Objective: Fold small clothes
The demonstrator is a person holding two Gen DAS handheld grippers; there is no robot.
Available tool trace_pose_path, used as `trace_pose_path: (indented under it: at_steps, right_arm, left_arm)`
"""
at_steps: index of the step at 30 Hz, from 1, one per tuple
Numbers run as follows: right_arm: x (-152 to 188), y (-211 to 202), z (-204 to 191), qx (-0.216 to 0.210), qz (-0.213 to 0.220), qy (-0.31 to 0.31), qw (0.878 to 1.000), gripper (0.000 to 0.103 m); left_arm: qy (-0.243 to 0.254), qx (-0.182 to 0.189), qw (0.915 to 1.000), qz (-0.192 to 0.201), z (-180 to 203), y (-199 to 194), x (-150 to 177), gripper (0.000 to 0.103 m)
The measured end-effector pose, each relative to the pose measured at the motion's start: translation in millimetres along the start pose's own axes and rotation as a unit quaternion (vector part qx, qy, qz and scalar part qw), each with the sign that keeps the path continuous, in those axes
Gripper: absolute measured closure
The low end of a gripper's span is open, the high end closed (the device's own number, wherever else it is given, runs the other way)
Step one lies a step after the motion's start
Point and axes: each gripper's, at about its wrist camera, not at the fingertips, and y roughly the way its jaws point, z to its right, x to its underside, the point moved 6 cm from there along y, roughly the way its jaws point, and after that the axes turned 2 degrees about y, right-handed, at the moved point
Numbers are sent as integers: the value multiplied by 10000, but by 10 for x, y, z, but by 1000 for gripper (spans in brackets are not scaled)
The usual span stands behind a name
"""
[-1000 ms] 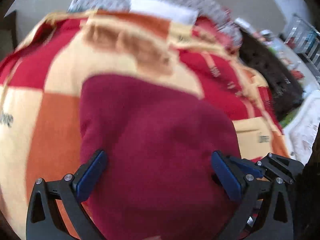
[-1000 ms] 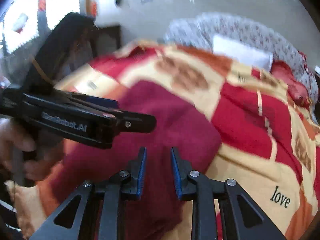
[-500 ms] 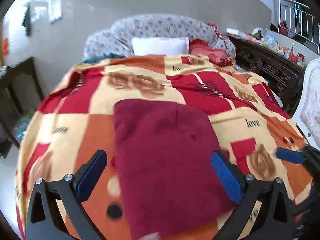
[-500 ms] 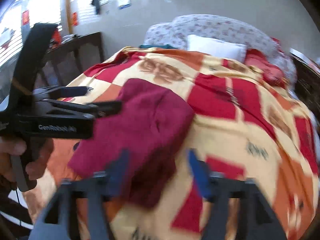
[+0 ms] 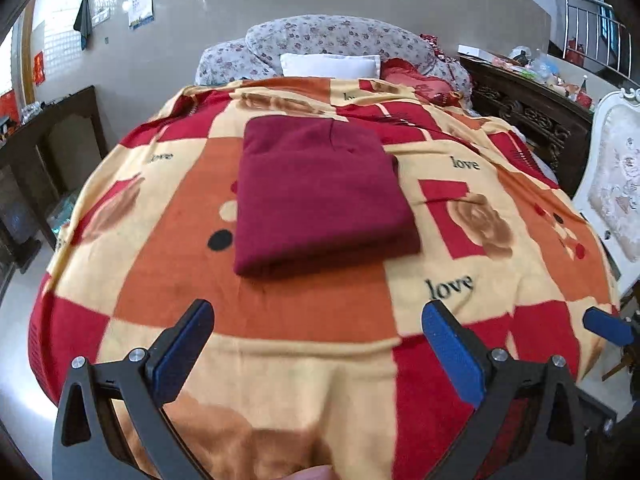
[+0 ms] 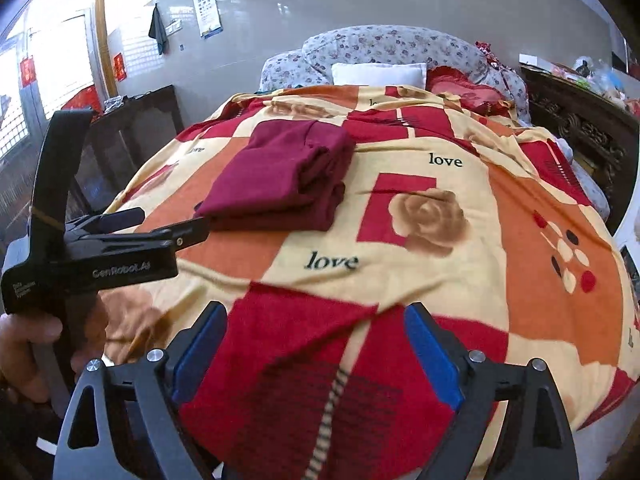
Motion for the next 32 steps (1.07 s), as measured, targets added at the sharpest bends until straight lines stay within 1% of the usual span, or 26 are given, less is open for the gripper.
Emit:
trace_pose_path:
  at_steps: [1,3,8,14,21,24,29,32]
  right_arm:
    - [22,-27,-6,10,26,-12,10000,10]
    - [60,-43,-13,53,10,-44,10000,10]
    - [90,-49,-4,146,9,-88,9999,10]
    - [80,-64,-6,133,38,-64,9999,10]
    - [13,-88,-24,151,126,-72,9998,10]
    - [8,-90,-21,151,114,-61,9998,10]
    - [3,-96,-28,152,116,-81,9998,10]
    - [-2,-91,-39,150,120,-108,9998,10]
  left_arm:
    - [-17,47,10000,-33,22,-4,28,0]
    - [-26,-9,10000,-79,23,-4,71,0]
    - [-120,-12,9997,-207,-1,34,146,0]
    - [-146,-76,9996,-244,-47,68,134,0]
    - [-192,-29,9994,-279,-65,90,135,0]
    - [-172,-10,9995,-281,-76,98,136,0]
    - [-220,172,9993,-231,-66,75,128,0]
    - [-98,43,9999,-125,-51,51,115,0]
